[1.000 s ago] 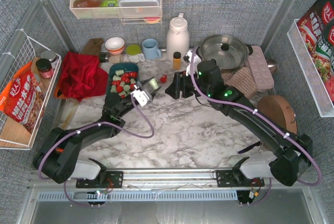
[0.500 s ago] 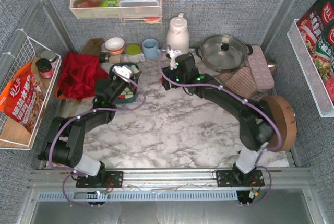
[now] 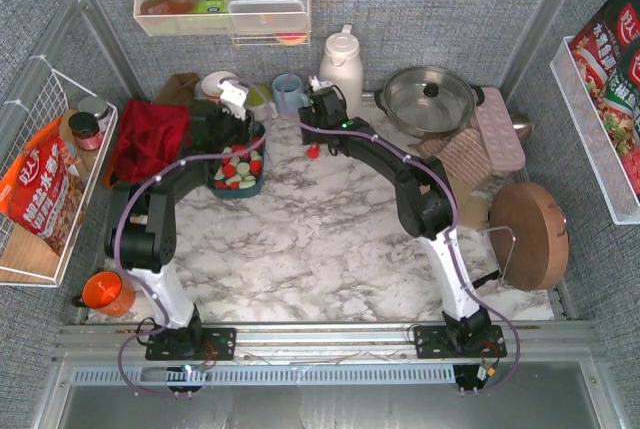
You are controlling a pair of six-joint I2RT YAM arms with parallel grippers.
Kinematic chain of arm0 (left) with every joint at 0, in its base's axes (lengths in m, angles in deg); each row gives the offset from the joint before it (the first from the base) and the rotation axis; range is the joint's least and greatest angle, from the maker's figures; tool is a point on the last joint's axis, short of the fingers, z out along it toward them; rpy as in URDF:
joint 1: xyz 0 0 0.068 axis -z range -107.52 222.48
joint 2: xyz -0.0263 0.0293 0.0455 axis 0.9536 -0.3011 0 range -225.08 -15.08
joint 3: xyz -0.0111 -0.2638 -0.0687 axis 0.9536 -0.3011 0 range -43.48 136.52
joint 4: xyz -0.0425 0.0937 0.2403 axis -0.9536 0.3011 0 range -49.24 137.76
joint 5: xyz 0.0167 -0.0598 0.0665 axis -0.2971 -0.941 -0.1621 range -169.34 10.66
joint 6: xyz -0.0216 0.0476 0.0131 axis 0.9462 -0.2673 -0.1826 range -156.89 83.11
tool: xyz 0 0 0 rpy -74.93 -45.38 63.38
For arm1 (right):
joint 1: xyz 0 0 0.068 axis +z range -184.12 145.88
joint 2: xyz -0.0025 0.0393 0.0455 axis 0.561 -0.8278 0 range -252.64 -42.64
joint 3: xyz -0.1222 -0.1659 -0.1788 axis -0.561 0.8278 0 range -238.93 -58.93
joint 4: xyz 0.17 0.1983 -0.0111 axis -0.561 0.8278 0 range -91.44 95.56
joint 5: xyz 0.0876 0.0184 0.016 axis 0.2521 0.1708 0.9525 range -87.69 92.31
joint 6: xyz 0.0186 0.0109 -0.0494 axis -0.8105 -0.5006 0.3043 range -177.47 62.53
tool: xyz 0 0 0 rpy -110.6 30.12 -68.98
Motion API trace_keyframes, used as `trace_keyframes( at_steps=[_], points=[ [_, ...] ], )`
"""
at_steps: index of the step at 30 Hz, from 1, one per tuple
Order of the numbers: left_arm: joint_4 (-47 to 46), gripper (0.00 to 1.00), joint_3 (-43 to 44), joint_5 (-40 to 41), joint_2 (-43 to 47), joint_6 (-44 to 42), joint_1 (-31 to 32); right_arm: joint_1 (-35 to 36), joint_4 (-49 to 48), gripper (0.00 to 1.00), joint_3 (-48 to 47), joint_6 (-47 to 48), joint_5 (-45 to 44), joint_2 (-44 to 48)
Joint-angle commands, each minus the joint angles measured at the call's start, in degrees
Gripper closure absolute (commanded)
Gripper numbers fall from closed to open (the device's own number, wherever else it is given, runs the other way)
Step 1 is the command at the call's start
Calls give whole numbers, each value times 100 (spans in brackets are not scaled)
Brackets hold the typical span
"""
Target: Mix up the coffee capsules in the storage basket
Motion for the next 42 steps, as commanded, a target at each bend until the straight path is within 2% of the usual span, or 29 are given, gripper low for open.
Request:
trace_keyframes(
  at_steps=[1, 3, 8, 13, 15, 18, 21, 29, 35, 38, 42],
  points=[
    [1987, 99, 1059, 78, -589, 338, -37, 19, 417, 33, -337, -699, -291, -298],
    [2302, 95, 1290, 107, -781, 419, -48, 19, 419, 34, -356, -847, -309, -375],
    [2677, 60, 1499, 511, -1018, 516, -65, 10, 387, 37, -420, -1055, -319, -537],
    [2619, 51, 1385, 558, -999, 537, -66, 2, 506, 40, -673, -1176, -289, -790],
    [2458, 45, 1253, 567, -877, 576, -61, 1, 542, 41, -778, -1206, -229, -896],
    [2005, 29, 891, 484, -521, 712, -65, -13, 695, 45, -971, -1229, -143, -1036],
    [1612, 1, 571, 415, -156, 838, -66, -16, 708, 45, -1057, -1233, -108, -1083],
    [971, 1, -112, 200, 838, 1104, -60, -34, 1050, 46, -1338, -1297, 113, -1229],
    [369, 1, -1066, 327, 1903, 1143, -28, -25, 1131, 48, -1226, -1339, 149, -1177],
    [-142, 1, -1434, 527, 2108, 1076, 9, -21, 1257, 50, -1183, -1371, 97, -1158],
    [-264, 1, -1404, 484, 2156, 1159, 5, -34, 1349, 52, -952, -1368, 31, -1057]
  ],
)
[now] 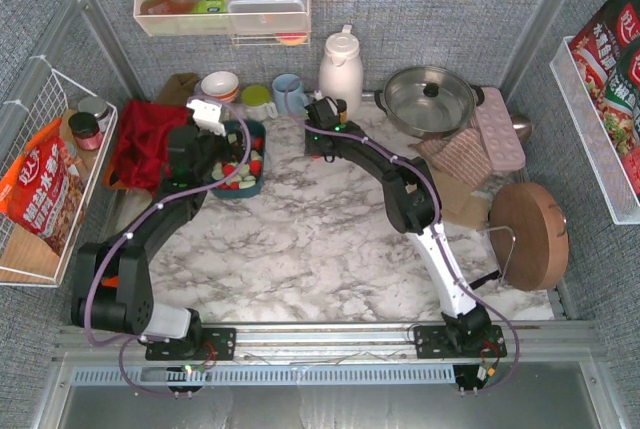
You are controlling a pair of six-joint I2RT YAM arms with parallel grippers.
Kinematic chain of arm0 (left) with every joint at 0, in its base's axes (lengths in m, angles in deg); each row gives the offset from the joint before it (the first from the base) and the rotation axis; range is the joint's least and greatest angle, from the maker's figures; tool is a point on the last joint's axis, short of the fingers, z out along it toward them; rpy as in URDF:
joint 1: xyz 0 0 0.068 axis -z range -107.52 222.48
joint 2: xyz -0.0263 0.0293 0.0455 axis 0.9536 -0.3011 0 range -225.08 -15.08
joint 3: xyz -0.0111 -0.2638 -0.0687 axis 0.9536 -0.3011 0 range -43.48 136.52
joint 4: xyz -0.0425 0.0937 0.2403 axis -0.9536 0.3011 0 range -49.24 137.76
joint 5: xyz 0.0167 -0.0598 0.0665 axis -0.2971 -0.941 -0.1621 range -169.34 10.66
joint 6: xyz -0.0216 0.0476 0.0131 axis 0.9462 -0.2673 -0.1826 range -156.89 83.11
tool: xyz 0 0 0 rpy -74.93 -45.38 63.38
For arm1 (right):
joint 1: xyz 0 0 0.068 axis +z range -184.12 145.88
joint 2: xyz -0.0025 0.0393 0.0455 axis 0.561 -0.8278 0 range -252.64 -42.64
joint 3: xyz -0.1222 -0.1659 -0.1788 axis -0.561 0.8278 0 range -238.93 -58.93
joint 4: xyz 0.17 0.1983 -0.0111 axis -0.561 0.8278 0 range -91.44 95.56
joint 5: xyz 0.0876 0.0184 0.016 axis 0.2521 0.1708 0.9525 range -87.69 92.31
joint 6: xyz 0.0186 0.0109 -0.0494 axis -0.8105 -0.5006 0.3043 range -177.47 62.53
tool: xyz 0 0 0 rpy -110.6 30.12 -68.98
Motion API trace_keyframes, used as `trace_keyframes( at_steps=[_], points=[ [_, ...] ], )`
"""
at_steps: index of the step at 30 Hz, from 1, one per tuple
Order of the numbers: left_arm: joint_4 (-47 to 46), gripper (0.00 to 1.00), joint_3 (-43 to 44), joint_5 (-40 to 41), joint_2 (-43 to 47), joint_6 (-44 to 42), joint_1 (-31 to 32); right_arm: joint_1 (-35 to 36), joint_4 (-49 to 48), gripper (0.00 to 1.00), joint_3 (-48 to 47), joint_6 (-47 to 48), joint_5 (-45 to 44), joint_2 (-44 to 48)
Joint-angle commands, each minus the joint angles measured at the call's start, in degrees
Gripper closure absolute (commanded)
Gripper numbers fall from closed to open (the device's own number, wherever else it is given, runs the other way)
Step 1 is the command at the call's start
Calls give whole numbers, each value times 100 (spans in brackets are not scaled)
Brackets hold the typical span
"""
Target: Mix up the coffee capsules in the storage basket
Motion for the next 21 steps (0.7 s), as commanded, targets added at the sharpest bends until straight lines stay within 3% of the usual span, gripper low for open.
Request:
trace_keyframes(
  at_steps=[1, 11, 18, 21],
  points=[
    [-614, 1, 18, 36, 96, 64, -6, -5, 230, 53, 292, -45, -59, 204],
    [-672, 1, -44, -101, 306, 60, -11, 38, 38, 57, 1933, 258, 192, 1400],
    [-675, 1, -50, -147, 280, 60, -12, -59, 247, 35, 2211, 561, 188, 1613],
    [-655, 1, -44, -170, 262, 43, -15, -76, 251, 31, 2168, 616, 179, 1619]
  ],
)
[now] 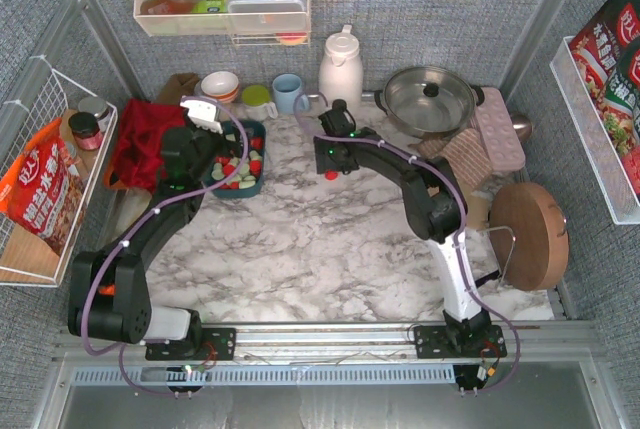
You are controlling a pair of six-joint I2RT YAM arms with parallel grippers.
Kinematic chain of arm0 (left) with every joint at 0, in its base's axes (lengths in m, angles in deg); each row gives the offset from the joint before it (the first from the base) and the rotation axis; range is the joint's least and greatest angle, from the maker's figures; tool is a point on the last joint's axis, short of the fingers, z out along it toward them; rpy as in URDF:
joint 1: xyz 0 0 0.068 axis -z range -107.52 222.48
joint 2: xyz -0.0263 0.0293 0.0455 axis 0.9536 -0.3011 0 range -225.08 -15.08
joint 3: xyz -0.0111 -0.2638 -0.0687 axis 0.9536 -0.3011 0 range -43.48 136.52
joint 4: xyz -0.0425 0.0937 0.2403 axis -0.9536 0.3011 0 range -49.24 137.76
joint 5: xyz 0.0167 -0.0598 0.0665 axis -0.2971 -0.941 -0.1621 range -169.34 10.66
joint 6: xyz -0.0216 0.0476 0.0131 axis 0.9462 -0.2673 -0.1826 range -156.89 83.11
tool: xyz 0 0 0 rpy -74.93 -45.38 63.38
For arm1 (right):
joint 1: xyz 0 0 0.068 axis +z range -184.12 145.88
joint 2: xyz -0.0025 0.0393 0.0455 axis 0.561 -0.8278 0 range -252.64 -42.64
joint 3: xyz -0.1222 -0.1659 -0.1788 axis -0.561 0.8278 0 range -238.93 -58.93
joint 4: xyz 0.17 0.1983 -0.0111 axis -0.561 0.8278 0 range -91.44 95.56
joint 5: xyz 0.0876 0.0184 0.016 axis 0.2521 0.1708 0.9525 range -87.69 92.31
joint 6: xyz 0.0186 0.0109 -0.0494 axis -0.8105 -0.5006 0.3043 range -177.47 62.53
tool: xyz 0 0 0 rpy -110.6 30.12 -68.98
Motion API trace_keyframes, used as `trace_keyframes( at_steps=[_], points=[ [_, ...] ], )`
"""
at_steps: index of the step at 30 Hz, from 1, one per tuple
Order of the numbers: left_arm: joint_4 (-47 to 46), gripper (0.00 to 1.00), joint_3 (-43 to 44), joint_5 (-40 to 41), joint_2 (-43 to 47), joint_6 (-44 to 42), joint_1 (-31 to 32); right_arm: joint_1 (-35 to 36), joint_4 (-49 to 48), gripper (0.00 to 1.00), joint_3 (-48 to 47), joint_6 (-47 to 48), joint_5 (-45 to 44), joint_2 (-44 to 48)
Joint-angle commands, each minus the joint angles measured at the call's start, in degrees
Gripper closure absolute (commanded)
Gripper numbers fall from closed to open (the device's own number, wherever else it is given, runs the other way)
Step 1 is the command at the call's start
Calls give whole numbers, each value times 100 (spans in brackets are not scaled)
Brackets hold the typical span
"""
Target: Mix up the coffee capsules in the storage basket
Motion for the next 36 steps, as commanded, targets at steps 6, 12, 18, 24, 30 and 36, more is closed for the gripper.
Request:
trace_keyframes(
  at_steps=[6, 12, 18, 24, 30, 36],
  points=[
    [-135, 1, 40, -118, -36, -43, -8, -53, 419, 37, -641, 437, -184, -322],
    [-110, 1, 45, -142, -41, -67, -4, -80, 998, 45, -1334, 671, -277, -828],
    [-103, 1, 64, -170, -67, -78, -17, -80, 1027, 57, -1243, 660, -284, -789],
    [-127, 1, 49, -254, -85, -61, -17, -85, 1042, 64, -1134, 612, -150, -584],
    [-126, 1, 51, -307, -119, -52, -17, -89, 1244, 49, -1204, 466, -155, -484],
    [-117, 1, 53, -318, -102, -43, -15, -89, 1916, 49, -1759, 489, -231, -813]
  ],
)
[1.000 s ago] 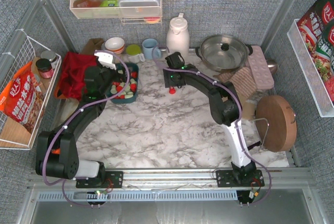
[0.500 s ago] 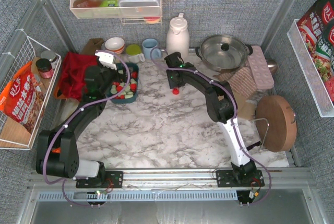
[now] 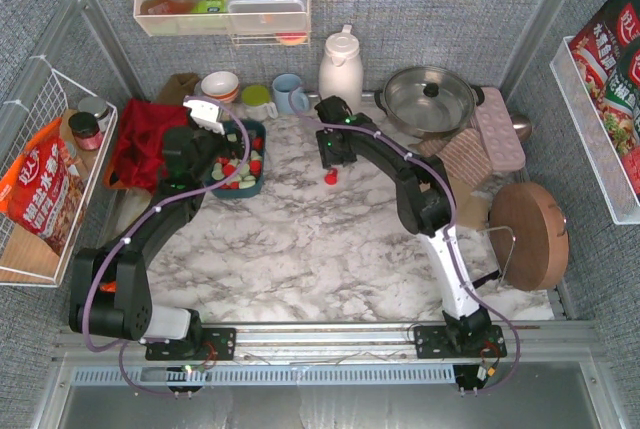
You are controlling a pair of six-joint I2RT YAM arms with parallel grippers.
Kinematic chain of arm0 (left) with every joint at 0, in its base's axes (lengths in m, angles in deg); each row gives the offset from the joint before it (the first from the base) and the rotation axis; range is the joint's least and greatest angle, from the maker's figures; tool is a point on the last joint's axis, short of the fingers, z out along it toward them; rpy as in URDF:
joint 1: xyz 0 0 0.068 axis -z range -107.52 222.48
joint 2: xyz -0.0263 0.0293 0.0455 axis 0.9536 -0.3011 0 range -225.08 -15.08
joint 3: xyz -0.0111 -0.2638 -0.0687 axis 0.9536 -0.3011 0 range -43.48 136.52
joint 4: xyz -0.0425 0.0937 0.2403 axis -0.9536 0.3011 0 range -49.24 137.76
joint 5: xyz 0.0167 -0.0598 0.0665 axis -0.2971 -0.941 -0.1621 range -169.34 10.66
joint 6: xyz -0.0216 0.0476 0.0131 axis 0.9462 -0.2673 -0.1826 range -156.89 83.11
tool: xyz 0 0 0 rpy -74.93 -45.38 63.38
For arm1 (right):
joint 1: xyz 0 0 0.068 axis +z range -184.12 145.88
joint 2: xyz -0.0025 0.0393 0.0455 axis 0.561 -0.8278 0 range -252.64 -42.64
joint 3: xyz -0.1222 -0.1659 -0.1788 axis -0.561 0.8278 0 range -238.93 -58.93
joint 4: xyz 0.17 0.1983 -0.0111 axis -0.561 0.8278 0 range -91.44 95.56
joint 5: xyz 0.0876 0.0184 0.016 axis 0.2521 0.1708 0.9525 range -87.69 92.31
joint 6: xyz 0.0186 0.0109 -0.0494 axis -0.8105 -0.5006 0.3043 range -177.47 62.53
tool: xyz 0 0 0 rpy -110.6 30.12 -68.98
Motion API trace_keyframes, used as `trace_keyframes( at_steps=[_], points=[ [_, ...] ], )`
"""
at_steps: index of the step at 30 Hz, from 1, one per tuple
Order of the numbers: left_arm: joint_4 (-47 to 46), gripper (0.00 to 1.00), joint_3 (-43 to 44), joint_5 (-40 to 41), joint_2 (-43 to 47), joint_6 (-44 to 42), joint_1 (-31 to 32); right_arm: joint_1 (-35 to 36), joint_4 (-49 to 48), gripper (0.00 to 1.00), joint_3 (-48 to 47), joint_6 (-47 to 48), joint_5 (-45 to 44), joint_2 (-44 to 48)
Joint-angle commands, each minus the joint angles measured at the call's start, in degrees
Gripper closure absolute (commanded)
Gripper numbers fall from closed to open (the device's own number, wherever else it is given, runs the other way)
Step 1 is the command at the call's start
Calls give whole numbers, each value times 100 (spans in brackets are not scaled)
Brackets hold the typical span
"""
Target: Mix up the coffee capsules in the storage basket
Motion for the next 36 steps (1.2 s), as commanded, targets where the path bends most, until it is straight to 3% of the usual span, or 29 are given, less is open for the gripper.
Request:
trace_keyframes(
  at_steps=[1, 20, 30, 33, 36],
  points=[
    [-117, 1, 42, -72, 3, 0, -1, -6, 607, 49, -352, -62, -41, -227],
    [-81, 1, 52, -82, 2, -68, -1, -30, 972, 54, -270, -1033, -134, -148],
    [-89, 1, 41, -123, -24, -61, 7, -70, 858, 76, -188, -1058, 170, -75],
    [-226, 1, 12, -368, -66, -73, 5, -72, 647, 78, -89, -1021, 475, 118],
    [-761, 1, -161, -1150, -115, -141, 59, -53, 163, 78, 272, -1035, 881, 567]
  ],
)
